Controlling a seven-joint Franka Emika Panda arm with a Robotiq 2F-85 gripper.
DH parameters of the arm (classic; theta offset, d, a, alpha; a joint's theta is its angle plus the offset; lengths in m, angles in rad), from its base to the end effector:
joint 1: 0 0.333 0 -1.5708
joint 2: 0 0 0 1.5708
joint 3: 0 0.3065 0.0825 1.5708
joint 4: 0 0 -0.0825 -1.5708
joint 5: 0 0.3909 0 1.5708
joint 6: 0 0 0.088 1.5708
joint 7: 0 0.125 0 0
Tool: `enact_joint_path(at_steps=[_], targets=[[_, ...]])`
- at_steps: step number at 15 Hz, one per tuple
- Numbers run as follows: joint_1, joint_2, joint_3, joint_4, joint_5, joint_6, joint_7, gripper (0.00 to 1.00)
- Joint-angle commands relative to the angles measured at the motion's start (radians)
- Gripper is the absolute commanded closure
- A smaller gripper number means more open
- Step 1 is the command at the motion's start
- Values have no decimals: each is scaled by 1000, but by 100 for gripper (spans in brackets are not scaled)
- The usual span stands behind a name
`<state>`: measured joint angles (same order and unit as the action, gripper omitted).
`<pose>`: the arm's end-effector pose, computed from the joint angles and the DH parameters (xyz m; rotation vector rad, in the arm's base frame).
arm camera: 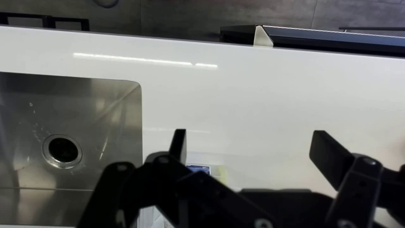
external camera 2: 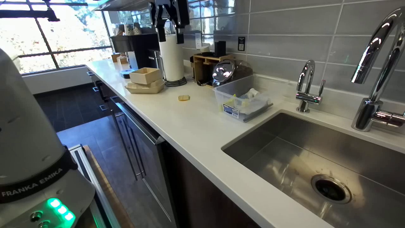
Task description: Push the left faucet head to the right
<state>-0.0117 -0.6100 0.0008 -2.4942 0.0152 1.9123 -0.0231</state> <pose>0.3808 -0.0028 0.4670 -3.1278 -0.0112 -0.0443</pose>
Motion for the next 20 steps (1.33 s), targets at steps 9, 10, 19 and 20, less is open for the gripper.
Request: enact_joint_path(at_steps=[9, 10, 19, 20], targets=[[18, 148, -22, 80, 52, 69, -17, 0], [20, 189, -20, 105, 59, 101, -18, 0], [-52, 505, -69, 364, 71, 285, 76, 0], [-62, 536, -81, 396, 75, 279, 81, 0]])
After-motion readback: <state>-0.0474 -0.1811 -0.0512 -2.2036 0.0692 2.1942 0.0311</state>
